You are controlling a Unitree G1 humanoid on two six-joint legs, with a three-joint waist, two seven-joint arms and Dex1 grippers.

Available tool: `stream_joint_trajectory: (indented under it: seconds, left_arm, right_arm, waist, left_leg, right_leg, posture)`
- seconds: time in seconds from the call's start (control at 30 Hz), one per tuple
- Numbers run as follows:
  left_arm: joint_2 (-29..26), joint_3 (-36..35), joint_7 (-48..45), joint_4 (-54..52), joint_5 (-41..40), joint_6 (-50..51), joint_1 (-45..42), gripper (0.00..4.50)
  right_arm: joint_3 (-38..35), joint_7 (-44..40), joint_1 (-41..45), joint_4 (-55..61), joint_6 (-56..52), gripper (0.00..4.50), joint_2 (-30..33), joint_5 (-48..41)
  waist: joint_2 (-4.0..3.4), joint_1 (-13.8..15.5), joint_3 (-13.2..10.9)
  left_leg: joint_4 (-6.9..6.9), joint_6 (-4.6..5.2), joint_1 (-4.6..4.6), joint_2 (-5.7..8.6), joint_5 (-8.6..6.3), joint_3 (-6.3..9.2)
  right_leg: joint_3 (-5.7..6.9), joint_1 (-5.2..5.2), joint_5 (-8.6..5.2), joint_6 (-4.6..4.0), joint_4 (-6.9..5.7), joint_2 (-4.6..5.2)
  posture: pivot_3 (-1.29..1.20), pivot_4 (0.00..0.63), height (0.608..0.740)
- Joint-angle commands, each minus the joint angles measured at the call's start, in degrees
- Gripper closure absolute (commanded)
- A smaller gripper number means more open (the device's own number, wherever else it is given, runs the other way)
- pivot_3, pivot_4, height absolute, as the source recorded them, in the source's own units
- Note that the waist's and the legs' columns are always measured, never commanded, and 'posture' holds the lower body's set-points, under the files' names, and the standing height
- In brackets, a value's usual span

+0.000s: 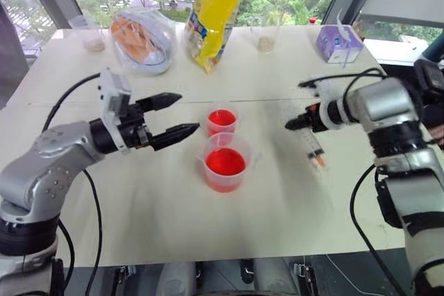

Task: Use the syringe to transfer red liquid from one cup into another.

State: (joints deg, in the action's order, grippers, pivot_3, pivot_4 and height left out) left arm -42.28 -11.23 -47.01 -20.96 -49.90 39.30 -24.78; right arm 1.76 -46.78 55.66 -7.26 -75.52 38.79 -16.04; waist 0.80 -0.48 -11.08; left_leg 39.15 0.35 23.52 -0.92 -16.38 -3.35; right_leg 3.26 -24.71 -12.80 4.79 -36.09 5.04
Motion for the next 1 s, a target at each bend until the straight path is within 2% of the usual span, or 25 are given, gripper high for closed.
stream_joint_trajectory:
  seconds: [0.03,0.23,0.37,0.47,0.7,0.83,1.0]
  left_arm:
    - [-0.4,0.6,-2.6,2.1,0.5,-0.9,-4.0,0.0]
    - [-0.5,2.6,-7.2,7.8,3.0,-1.3,-9.0,0.0]
    - [-0.4,3.2,-9.3,10.6,3.1,-0.4,-13.0,0.0]
    - [-0.2,3.7,-10.3,12.6,3.1,0.4,-16.1,0.0]
    - [-0.7,3.6,-12.8,12.4,1.2,4.2,-19.5,0.0]
    - [-0.4,4.1,-13.2,9.9,0.4,6.1,-18.7,0.0]
    - [-0.3,4.6,-13.6,6.7,-1.2,8.4,-16.6,0.0]
  right_arm:
    - [-14.0,0.9,-0.7,14.4,4.3,3.1,-2.6,-7.7]
    - [-23.3,4.7,-3.7,28.8,11.4,3.1,-14.3,-19.9]
    - [-20.6,5.9,-10.7,37.0,16.0,3.1,-21.6,-26.1]
    - [-16.8,6.0,-15.8,39.2,20.5,3.1,-24.5,-27.4]
    - [-6.1,1.4,-26.8,37.6,32.4,3.1,-23.5,-23.4]
    - [-0.1,-1.7,-32.8,34.2,41.5,3.1,-21.8,-17.6]
    - [3.4,-2.7,-36.2,31.4,48.1,3.1,-20.8,-13.7]
  waist:
    - [0.03,-0.1,0.0]
    - [0.05,-0.3,0.0]
    - [0.05,-0.2,0.0]
    - [0.06,-0.1,0.0]
    - [0.05,-0.3,0.0]
    - [0.06,-0.3,0.0]
    - [0.05,-0.3,0.0]
  left_leg:
    - [0.0,0.0,0.0,-0.01,0.0,0.01]
    - [-0.02,-0.01,-0.1,-0.02,0.01,-0.01]
    - [-0.02,-0.03,-0.09,-0.06,0.02,0.02]
    - [-0.01,-0.03,-0.07,-0.04,0.02,0.04]
    - [0.0,-0.02,-0.09,-0.01,0.01,0.04]
    - [0.0,-0.02,-0.1,-0.01,0.01,0.04]
    - [0.0,-0.03,-0.11,-0.03,0.02,0.04]
  right_leg:
    - [0.01,0.01,0.0,0.0,0.0,-0.01]
    - [0.0,0.06,0.0,0.0,-0.03,-0.05]
    - [0.01,0.06,0.0,0.0,-0.05,-0.04]
    - [0.01,0.08,0.0,0.0,-0.04,0.02]
    - [0.01,0.09,0.0,0.01,-0.02,-0.02]
    - [0.01,0.09,0.0,0.01,-0.03,-0.02]
    - [-0.01,0.1,0.0,0.01,-0.03,-0.02]
  posture:
    - [0.0,0.15,0.74]
    - [0.0,0.15,0.74]
    - [0.0,0.15,0.74]
    - [0.0,0.15,0.74]
    - [0.0,0.15,0.74]
    - [0.0,0.15,0.74]
    - [0.0,0.15,0.74]
